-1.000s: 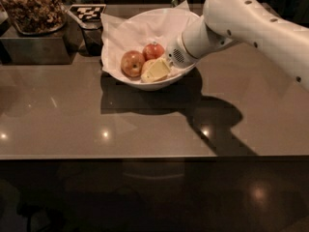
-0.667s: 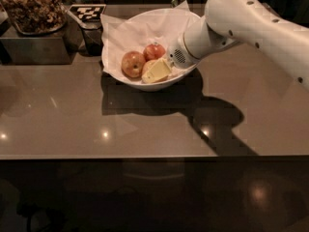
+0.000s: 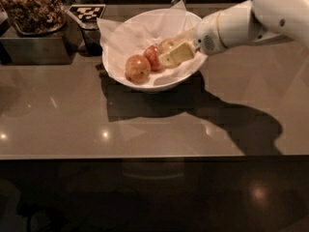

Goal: Pick apple from white bowl

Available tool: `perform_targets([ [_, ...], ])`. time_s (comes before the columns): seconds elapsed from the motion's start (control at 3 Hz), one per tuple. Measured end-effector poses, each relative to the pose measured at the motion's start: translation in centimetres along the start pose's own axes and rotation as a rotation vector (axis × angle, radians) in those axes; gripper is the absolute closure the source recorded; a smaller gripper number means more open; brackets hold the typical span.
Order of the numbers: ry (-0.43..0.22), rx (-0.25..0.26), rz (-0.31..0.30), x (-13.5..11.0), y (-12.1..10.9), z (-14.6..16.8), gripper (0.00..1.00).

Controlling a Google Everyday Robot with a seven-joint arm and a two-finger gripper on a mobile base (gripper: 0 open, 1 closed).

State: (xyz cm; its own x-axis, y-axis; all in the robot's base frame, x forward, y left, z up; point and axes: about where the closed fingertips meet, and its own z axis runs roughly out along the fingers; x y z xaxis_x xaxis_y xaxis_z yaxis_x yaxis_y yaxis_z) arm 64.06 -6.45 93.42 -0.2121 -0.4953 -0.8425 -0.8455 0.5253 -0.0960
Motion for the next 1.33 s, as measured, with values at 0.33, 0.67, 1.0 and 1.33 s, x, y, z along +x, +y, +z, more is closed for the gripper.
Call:
perform_targets([
  [0.33, -0.076, -0.002, -0.077, -2.7, -1.4, -3.5, 1.00],
  [0.67, -0.119, -0.042, -0.104, -3.9, -1.8, -6.5, 1.00],
  [1.0, -0.126, -0.071, -0.126, -4.7, -1.1, -9.6, 1.00],
  [1.33, -0.115, -0.064, -0.123, -4.3, -0.5, -12.4, 0.86],
])
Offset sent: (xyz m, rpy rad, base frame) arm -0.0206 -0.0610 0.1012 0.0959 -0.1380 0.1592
